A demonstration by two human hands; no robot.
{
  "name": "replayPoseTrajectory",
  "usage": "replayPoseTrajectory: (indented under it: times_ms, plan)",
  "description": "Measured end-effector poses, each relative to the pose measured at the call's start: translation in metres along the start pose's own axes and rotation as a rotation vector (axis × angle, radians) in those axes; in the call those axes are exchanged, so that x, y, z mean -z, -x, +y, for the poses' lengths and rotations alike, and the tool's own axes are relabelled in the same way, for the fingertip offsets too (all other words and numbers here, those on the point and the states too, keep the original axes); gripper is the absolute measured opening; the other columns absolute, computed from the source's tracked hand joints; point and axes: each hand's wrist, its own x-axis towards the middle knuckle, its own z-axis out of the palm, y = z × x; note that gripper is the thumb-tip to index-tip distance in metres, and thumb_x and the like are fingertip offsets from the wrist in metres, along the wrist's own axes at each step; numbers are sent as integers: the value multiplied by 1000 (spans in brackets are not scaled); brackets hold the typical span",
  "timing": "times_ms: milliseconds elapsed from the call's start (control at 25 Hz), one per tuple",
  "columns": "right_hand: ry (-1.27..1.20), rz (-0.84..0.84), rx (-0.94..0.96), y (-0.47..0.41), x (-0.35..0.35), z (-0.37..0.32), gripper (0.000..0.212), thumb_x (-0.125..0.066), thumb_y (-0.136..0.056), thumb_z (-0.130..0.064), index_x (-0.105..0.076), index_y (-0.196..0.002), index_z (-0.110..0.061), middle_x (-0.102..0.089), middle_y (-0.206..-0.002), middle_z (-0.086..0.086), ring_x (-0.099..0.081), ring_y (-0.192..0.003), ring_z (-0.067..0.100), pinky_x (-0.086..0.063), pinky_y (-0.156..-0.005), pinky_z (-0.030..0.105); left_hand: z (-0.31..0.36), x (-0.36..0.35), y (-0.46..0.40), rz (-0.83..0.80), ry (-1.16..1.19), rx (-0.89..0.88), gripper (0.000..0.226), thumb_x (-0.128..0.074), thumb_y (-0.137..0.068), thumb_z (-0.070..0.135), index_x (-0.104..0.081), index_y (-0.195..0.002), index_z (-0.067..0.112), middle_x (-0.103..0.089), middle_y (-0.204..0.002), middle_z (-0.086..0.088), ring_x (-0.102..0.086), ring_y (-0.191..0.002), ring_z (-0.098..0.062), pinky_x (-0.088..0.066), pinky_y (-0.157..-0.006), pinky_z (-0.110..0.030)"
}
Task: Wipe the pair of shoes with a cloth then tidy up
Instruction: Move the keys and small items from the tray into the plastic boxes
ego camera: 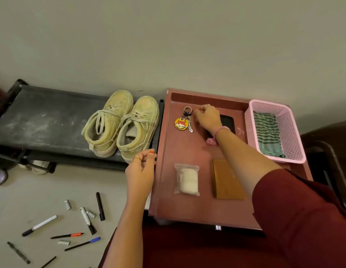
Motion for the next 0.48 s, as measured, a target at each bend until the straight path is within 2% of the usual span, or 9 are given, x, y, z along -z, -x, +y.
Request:
replayPoseTrajectory:
  times_ms: [80, 120, 240, 400, 480]
  plan:
    - [-1, -3, -31, -13, -5, -1, 34, -54, -88, -23, -68, -85, 7, -71, -83, 20, -67, -77, 33, -54, -82, 39, 0, 0, -4, -4, -7, -11, 16, -51, -98, 24, -65, -105, 25, -69, -88, 4, -62, -78, -10, -48, -72, -21]
    - [-19, -4, -69, -19, -7, -3, 36, -56, -86, -26, -69, -82, 7, -71, -79, 20, -66, -70, 32, -55, -79, 41, -2, 1, -5, -17, -13, -26, 15, -51, -98, 24, -64, -102, 29, -67, -87, 1, -60, -76, -12, -46, -69, -22]
    - [-38, -35, -143, -29, -11, -10, 34, -67, -80, -30, -71, -84, 3, -71, -77, 14, -60, -55, 20, -56, -69, 33, -5, 4, -8, -38, -22, -38, 16, -51, -98, 24, -61, -95, 36, -60, -84, -5, -54, -75, -17, -43, -62, -20]
    - [-1, -62, -160, -41, -14, -13, 37, -75, -74, -29, -69, -87, 4, -71, -85, 16, -68, -73, 26, -58, -74, 39, -6, 6, -11, -41, -28, -48, 16, -51, -98, 23, -62, -96, 34, -60, -83, -4, -55, -74, -16, -42, -55, -10]
    - [51, -84, -166, -43, -16, -15, 34, -78, -71, -32, -67, -79, 0, -71, -82, 14, -68, -76, 25, -58, -71, 37, -6, 6, -10, -37, -25, -50, 16, -51, -98, 23, -61, -96, 34, -60, -83, -4, -55, -74, -16, -42, -55, -8]
